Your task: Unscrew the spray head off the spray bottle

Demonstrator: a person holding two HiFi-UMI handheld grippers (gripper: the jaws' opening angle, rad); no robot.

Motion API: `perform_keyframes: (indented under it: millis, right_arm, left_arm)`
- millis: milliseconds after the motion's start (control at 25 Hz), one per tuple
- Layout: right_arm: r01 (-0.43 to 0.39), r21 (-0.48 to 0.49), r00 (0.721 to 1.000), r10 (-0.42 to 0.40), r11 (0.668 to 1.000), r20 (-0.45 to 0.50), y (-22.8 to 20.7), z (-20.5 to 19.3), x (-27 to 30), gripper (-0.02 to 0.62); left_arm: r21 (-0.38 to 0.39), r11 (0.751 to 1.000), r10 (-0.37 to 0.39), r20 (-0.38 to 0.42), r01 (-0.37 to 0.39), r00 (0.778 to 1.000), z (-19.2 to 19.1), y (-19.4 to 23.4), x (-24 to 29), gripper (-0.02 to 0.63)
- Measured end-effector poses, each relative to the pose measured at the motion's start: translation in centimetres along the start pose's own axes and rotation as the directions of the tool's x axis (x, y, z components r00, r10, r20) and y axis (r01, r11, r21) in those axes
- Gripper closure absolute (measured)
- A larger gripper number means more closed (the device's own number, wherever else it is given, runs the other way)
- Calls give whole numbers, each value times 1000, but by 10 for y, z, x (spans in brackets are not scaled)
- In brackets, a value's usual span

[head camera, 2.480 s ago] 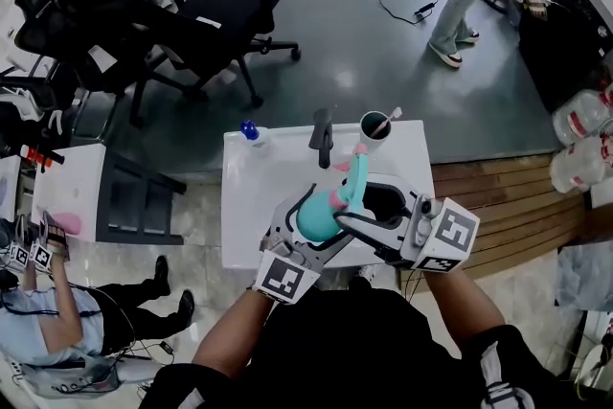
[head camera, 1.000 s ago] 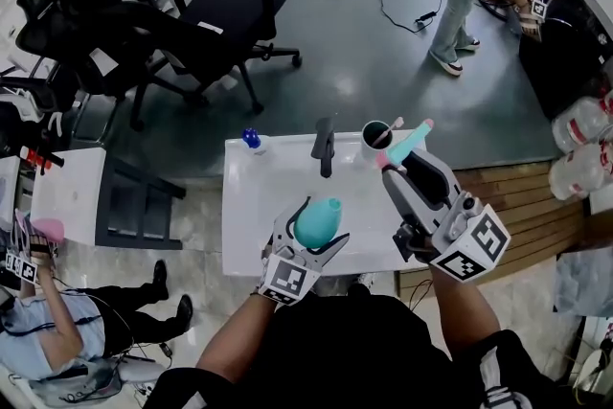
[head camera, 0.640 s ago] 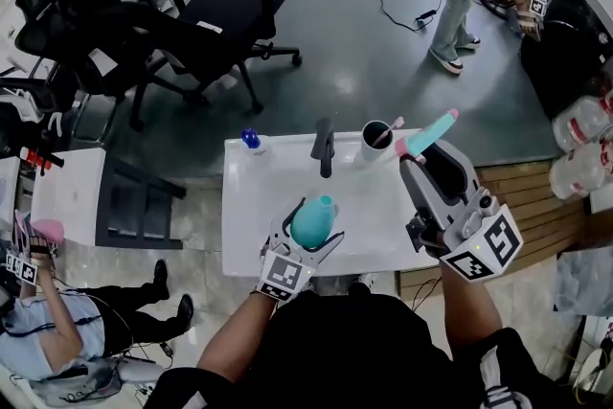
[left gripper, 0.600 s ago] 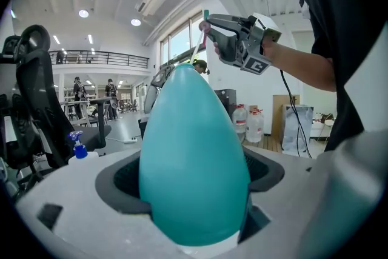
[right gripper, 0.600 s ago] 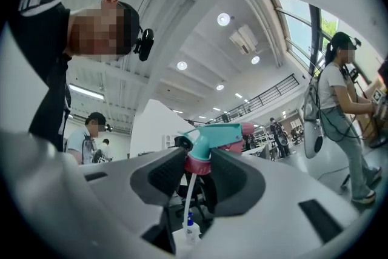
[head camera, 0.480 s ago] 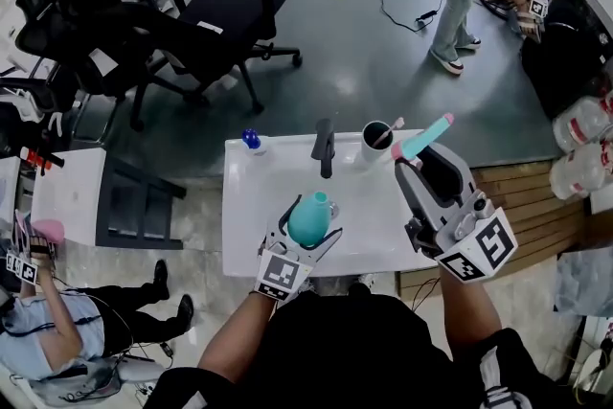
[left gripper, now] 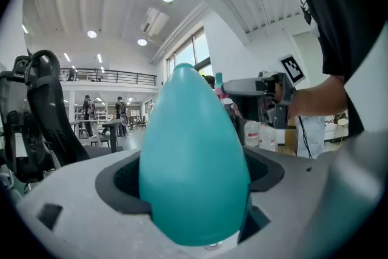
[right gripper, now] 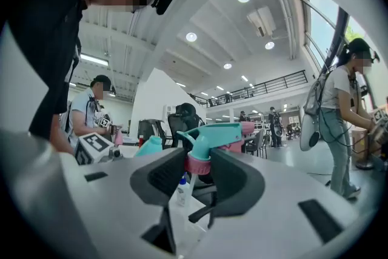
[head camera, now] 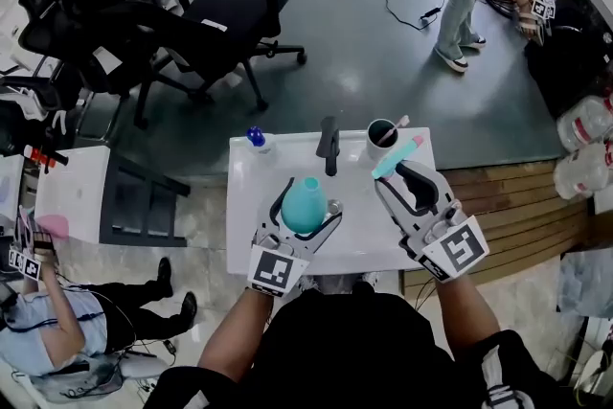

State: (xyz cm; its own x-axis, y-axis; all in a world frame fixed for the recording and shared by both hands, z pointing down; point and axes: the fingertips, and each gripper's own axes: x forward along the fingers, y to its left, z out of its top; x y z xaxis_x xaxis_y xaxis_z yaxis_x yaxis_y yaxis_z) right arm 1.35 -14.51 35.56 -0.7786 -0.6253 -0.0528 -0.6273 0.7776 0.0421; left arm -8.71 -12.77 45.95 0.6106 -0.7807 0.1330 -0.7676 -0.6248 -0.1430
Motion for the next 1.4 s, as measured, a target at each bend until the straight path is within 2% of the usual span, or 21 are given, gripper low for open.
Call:
perform_keyframes:
  millis: [240, 520, 640, 760, 880, 1000, 1160, 1400]
  right_arm:
    - [23, 16, 997, -21, 1000, -73, 2, -34, -3, 456]
    - [101, -16, 985, -103, 995, -141, -16, -61, -19, 456]
    - [143, -23, 979, -145, 989, -145, -24, -63, -25, 456]
    - [189, -24, 971, -191, 982, -147, -31, -65, -31, 456]
    - [223, -18, 965, -224, 975, -137, -35, -66, -36, 456]
    - [234, -12, 965, -234, 972, -117, -37, -64, -38, 456]
    - [241, -20, 965, -241, 970, -106, -37, -61, -38, 456]
    - [254, -23, 962, -255, 967, -98, -38, -61, -40, 456]
  left_arm:
    - [2, 1000, 3, 11, -3, 1000, 7, 1, -2, 149]
    - [7, 1000, 11, 8, -11, 1000, 7, 2, -8, 149]
    - [1, 1000, 25, 24, -25, 999, 11, 5, -11, 149]
    - [-47, 998, 45, 31, -44, 999, 19, 5, -12, 149]
    - [-39, 998, 54, 36, -53, 998, 16, 8, -13, 149]
    - [-67, 993, 97, 24, -95, 995, 12, 16, -14, 149]
    - [-38, 988, 150, 19, -149, 989, 5, 32, -18, 149]
    - [-39, 984, 174, 21, -174, 984, 1, 37, -20, 149]
